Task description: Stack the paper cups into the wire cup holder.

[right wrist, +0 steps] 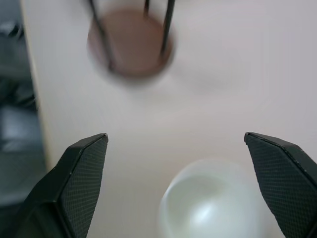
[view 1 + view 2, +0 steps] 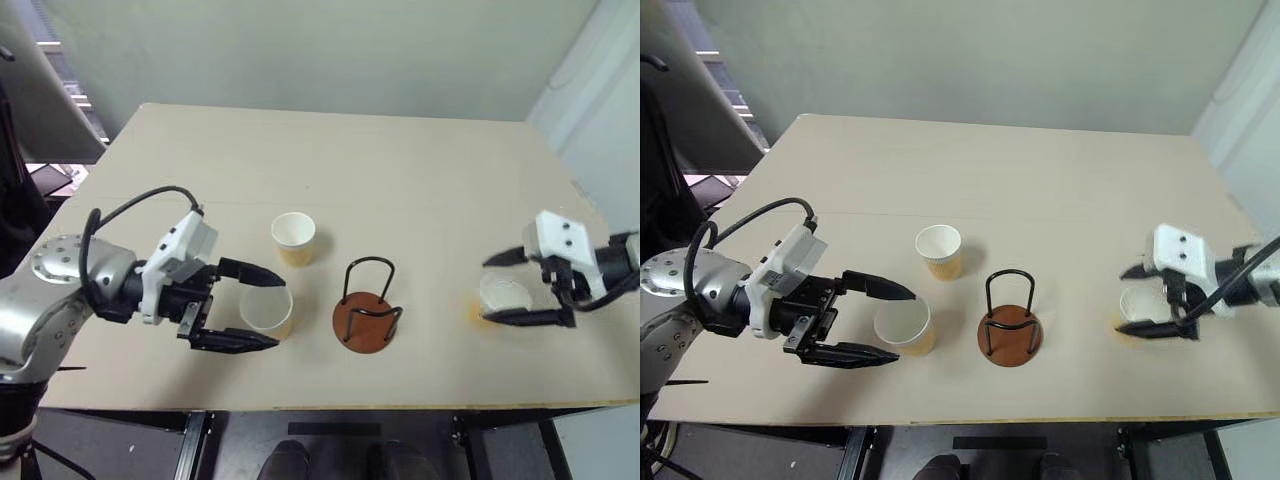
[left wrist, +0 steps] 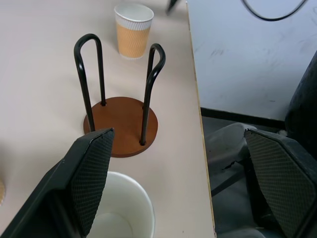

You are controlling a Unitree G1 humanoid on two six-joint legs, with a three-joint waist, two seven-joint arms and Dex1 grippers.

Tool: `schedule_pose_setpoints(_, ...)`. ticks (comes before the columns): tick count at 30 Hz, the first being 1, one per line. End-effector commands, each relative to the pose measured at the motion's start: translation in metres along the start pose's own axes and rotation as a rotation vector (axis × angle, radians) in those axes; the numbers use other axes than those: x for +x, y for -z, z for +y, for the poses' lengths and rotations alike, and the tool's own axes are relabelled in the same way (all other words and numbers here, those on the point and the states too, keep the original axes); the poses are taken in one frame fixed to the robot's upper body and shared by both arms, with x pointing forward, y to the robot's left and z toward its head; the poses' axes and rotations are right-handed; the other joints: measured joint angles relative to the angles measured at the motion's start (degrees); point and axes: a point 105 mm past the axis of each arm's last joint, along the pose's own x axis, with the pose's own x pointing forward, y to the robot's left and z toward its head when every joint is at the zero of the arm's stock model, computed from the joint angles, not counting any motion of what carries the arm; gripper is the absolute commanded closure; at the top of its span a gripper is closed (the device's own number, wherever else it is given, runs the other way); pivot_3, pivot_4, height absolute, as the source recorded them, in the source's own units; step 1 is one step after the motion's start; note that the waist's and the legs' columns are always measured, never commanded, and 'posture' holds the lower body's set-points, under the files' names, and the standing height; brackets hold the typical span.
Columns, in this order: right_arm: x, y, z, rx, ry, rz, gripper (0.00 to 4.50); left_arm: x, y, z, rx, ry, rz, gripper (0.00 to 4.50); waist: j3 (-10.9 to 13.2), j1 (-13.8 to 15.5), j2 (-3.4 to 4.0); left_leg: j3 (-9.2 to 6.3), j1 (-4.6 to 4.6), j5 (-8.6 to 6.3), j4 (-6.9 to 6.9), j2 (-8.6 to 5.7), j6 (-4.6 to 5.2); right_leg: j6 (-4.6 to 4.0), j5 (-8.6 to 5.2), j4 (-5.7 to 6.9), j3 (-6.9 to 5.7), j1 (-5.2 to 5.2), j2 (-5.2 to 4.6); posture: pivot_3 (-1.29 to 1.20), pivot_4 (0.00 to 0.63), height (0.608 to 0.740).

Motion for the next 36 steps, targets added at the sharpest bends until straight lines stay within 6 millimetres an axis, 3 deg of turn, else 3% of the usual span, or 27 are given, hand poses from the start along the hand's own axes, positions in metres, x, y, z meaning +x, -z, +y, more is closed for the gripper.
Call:
schedule_pose_setpoints(1,-0.011,0.005,-0.006,-0.026,0.056,0.041,0.03,0.000,-0.006,-0.001,0.043,0.005,0.000,0.00,0.0,-0.3,0.02,0.03,0.04,0.00,0.00,0.01,0.00,0.01,0.00,0.02,0.06,-0.01,0.00,0.00,0.150,0.740)
schedule_pose_setpoints(13,0.022,0.025,-0.012,-0.074,0.017,0.113,0.03,-0.001,-0.009,-0.005,0.041,-0.018,-0.005,0.00,0.0,-0.7,0.02,0.06,0.12,-0.07,0.06,0.08,0.12,0.06,0.03,0.09,0.17,0.00,0.15,0.00,0.150,0.740)
schedule_pose_setpoints(17,0.022,0.029,-0.016,-0.079,0.016,0.126,0.90,-0.003,-0.007,-0.006,0.034,-0.034,-0.006,0.00,0.0,-0.6,0.02,0.06,0.09,-0.07,0.06,0.07,0.13,0.07,0.04,0.07,0.17,0.00,0.14,0.00,0.150,0.740)
schedule_pose_setpoints(26,0.024,0.028,-0.019,-0.091,0.008,0.121,4.30,-0.006,-0.007,-0.004,0.031,-0.088,-0.044,0.00,0.0,-0.7,0.03,0.11,0.11,-0.07,0.07,0.07,0.12,0.07,0.04,0.09,0.17,0.00,0.16,0.00,0.150,0.740)
schedule_pose_setpoints(27,0.023,0.027,-0.020,-0.094,0.007,0.118,4.48,-0.006,-0.007,-0.005,0.029,-0.089,-0.046,0.00,0.0,-0.7,0.03,0.11,0.11,-0.07,0.08,0.07,0.12,0.07,0.04,0.09,0.17,0.01,0.15,0.00,0.150,0.740)
schedule_pose_setpoints(31,0.013,0.009,-0.021,-0.127,0.001,0.054,4.48,-0.006,-0.007,-0.004,0.028,-0.094,-0.048,0.00,0.0,-0.7,0.03,0.11,0.11,-0.07,0.09,0.06,0.12,0.06,0.04,0.08,0.17,0.01,0.15,0.00,0.150,0.740)
schedule_pose_setpoints(36,-0.021,-0.054,-0.027,-0.272,0.034,-0.126,4.48,-0.010,-0.007,-0.002,0.029,-0.110,-0.045,0.00,0.0,-0.8,0.09,0.22,0.11,-0.06,0.09,-0.01,0.10,0.06,0.04,0.10,0.25,-0.04,0.25,0.00,0.150,0.740)
